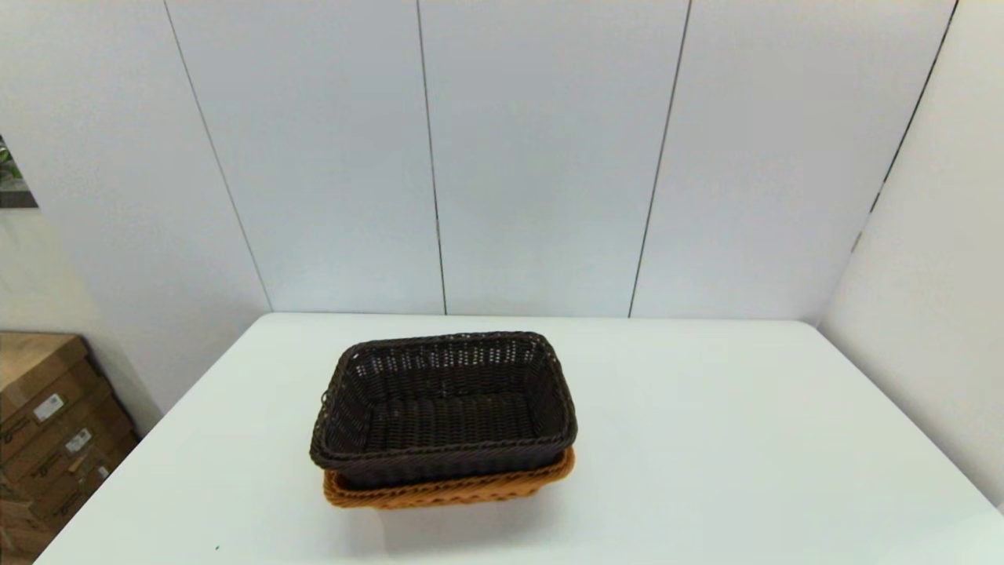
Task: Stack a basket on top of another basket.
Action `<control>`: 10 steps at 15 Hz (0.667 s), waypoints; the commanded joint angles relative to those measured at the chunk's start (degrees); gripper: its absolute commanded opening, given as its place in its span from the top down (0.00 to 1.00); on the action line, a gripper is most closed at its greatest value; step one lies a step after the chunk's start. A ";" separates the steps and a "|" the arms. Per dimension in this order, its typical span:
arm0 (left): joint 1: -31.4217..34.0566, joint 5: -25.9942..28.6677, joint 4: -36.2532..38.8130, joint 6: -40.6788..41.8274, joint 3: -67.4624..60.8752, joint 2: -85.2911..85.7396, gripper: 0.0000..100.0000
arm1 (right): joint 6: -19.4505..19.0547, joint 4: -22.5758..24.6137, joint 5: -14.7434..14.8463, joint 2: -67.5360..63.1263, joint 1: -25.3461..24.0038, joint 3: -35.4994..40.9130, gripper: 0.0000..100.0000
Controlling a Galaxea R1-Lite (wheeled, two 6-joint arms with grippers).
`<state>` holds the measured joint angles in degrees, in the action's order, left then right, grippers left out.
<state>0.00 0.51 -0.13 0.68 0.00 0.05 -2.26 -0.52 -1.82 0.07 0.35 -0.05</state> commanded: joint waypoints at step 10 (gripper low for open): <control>0.00 0.02 -0.04 0.02 -0.09 0.04 0.00 | -0.03 0.08 -0.03 -0.07 0.00 -0.04 0.00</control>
